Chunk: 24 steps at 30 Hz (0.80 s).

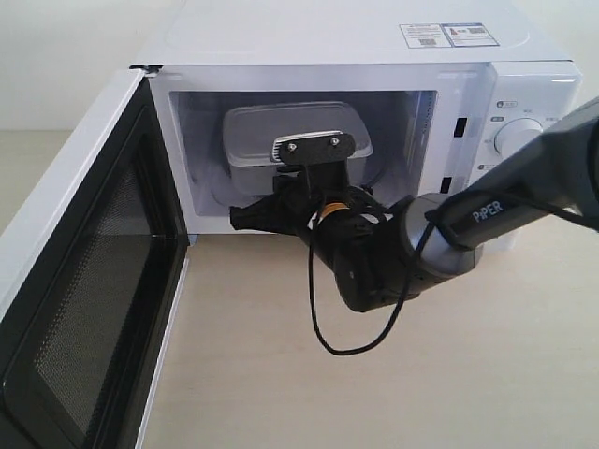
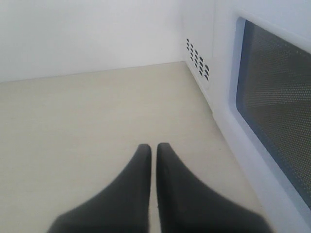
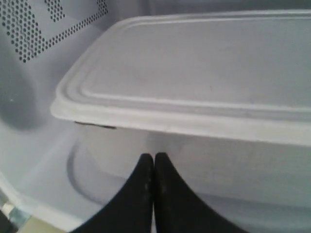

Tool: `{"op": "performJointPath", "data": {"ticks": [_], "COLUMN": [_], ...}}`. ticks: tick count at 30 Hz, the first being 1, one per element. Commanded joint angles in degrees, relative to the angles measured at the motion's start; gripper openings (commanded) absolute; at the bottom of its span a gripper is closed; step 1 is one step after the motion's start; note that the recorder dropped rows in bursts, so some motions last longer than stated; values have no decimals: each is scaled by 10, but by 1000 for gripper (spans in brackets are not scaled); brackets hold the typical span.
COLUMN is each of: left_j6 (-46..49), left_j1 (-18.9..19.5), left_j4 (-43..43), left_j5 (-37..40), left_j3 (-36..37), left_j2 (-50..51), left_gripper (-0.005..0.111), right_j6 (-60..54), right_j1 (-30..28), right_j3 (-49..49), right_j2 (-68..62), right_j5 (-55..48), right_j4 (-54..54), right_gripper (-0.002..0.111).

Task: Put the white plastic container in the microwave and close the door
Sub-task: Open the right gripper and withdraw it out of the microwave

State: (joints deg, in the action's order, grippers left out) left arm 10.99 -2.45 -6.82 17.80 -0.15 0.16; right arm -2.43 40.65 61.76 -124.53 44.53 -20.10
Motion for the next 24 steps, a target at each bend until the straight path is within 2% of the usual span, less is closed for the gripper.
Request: {"op": "performJointPath", "data": {"ticks": [1,12,16,24], "left_j6": [-3,-3,-3,-3], "left_j1": [1,1,1,1], "left_j4": [-4,-4,-4,-4], "left_j5": [0,0,0,0], "left_j3": [2,2,2,2], "left_j2": [-2,-2,-2,-2], "left_gripper": [4,4,4,4], "right_j6": [-31,-58,-90,-90], "right_j1": [-1,2,16,57], "right_j3": [34,42,14,-80], "right_j2": [-1,26,75,188], "right_j5": [-1,-95,-101,-233], "right_j4": [-18,-51,-56,-68], "right_gripper": [0,0,0,0]}}
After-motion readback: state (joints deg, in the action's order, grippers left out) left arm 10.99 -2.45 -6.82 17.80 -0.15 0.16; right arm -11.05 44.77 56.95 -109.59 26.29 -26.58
